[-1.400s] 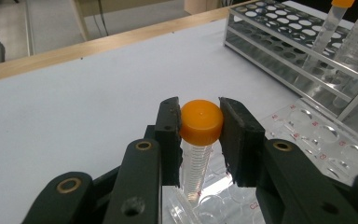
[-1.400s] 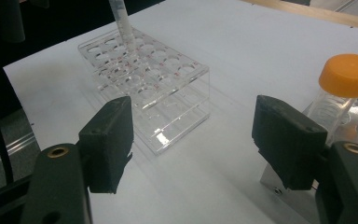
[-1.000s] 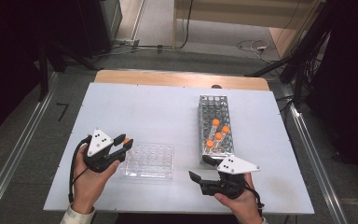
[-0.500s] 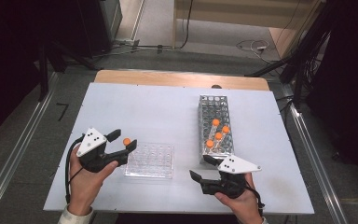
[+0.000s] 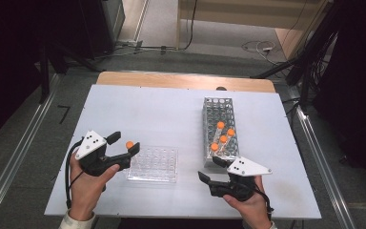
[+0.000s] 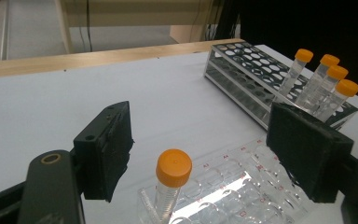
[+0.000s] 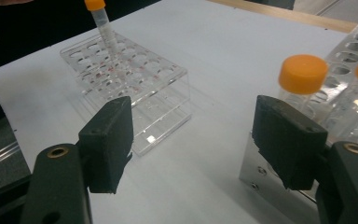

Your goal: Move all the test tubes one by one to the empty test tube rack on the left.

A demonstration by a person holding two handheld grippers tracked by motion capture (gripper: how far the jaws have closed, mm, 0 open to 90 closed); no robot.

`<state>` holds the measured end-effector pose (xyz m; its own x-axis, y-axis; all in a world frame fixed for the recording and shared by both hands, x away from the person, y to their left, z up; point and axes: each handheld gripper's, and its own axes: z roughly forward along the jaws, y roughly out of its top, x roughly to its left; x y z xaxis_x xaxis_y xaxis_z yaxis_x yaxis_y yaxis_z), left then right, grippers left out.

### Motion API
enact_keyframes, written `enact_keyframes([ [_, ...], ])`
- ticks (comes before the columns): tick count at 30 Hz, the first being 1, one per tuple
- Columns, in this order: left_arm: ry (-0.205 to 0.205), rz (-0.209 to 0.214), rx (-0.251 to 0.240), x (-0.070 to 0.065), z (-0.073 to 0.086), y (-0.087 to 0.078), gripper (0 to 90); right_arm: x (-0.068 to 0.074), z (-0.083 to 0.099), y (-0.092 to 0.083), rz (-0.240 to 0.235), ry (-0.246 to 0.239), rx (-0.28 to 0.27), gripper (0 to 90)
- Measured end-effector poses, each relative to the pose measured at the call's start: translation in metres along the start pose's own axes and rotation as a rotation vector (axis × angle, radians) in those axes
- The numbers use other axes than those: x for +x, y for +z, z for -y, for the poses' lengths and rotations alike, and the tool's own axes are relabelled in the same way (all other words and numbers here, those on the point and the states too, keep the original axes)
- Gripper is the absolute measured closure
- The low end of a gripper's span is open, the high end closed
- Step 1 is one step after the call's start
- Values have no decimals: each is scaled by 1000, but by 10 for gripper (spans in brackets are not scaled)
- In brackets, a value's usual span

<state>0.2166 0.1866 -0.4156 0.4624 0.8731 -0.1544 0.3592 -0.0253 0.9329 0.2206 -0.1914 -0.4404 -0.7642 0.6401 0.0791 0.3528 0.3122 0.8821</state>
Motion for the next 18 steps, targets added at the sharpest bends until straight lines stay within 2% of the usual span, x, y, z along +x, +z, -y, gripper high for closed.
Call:
enact_keyframes([
  [9,0,0,-19,-3,-2,-2,205,-12,0,-5,49,24,-19,278],
  [18,12,8,-30,-8,-4,-3,209,-23,2,4,100,29,-18,308],
])
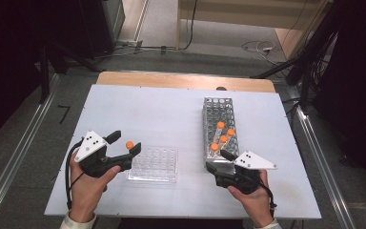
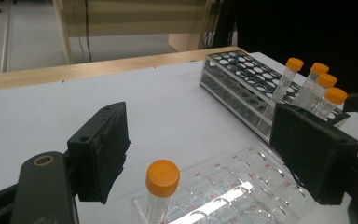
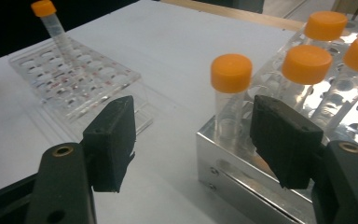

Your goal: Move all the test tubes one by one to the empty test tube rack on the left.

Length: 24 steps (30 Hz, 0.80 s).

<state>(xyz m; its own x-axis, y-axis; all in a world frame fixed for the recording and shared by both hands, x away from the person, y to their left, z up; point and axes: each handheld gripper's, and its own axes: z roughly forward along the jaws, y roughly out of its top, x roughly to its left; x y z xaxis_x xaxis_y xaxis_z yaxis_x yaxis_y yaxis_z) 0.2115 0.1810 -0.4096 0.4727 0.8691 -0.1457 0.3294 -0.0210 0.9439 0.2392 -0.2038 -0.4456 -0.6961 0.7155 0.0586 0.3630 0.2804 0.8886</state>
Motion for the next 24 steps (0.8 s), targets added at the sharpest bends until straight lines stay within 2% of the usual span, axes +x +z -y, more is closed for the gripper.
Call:
enact_keyframes([
  [6,3,5,-2,-3,0,1,216,-9,2,9,35,-5,-9,365],
  [24,14,6,6,-5,1,3,226,-14,6,25,71,-31,-8,586],
])
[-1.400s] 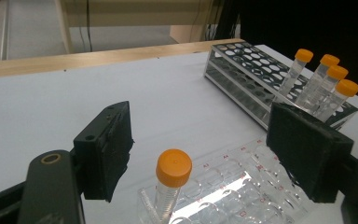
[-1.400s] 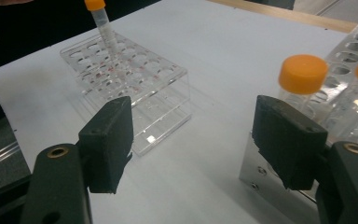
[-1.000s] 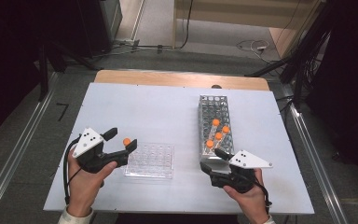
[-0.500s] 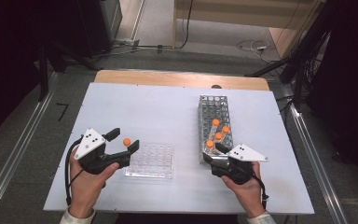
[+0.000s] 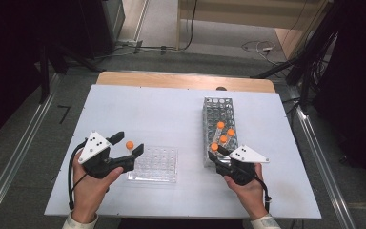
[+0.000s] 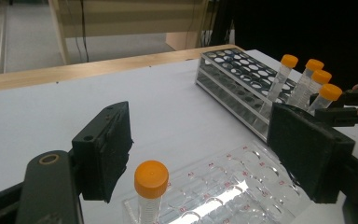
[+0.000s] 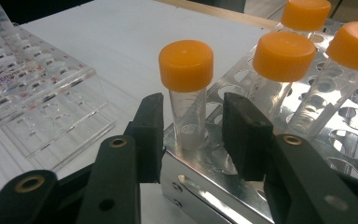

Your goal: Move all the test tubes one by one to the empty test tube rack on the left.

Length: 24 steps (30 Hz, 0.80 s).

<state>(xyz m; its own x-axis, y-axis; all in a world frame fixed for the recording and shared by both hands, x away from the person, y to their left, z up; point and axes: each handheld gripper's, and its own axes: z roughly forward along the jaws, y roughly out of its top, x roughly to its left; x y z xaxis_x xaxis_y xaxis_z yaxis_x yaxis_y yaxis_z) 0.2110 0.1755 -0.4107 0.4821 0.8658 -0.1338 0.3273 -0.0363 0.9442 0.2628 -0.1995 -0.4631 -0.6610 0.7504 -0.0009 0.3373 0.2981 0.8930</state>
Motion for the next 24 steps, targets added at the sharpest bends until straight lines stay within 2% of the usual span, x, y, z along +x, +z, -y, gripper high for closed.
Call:
enact_keyframes([
  [5,0,-1,0,0,0,0,227,1,0,2,3,-8,1,631],
  [8,-1,1,-1,0,0,0,228,1,1,4,8,-14,3,707],
  [15,-2,2,-4,-1,0,0,230,0,-2,0,13,-20,-21,716],
  [24,-2,8,-5,-2,-1,-1,223,3,-15,-16,18,-22,-80,716],
])
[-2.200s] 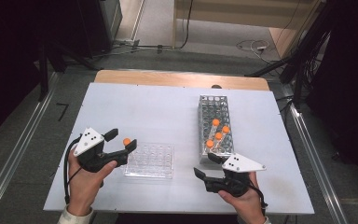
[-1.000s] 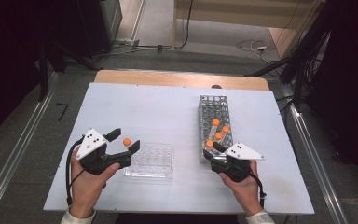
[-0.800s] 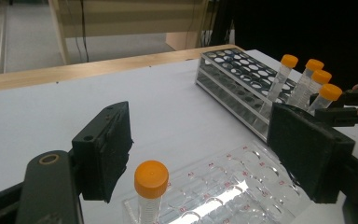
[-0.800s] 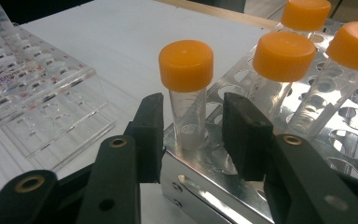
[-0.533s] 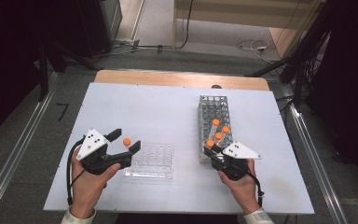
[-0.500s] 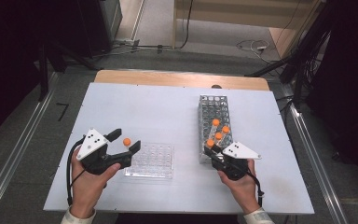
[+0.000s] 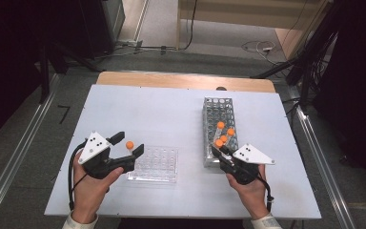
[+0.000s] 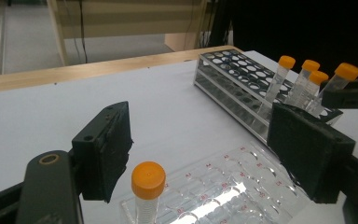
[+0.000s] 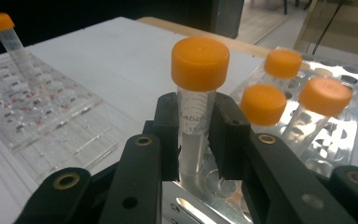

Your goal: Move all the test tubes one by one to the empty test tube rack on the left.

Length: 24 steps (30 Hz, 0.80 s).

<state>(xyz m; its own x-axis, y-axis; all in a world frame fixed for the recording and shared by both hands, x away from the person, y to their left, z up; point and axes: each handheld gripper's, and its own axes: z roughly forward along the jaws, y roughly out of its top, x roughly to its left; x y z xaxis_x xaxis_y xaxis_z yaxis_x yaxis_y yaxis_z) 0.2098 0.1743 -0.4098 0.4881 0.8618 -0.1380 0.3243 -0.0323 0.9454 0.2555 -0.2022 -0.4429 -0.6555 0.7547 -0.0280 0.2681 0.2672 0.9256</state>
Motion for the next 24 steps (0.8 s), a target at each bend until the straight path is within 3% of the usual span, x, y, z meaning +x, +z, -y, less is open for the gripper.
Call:
enact_keyframes([
  [8,3,20,-1,-3,-1,0,212,3,-22,-28,-16,4,-75,717],
  [14,12,35,1,-8,-2,0,212,12,-31,-38,-62,1,-57,718],
  [24,32,79,-6,-19,-4,-1,217,35,-23,-25,-129,-45,8,718],
])
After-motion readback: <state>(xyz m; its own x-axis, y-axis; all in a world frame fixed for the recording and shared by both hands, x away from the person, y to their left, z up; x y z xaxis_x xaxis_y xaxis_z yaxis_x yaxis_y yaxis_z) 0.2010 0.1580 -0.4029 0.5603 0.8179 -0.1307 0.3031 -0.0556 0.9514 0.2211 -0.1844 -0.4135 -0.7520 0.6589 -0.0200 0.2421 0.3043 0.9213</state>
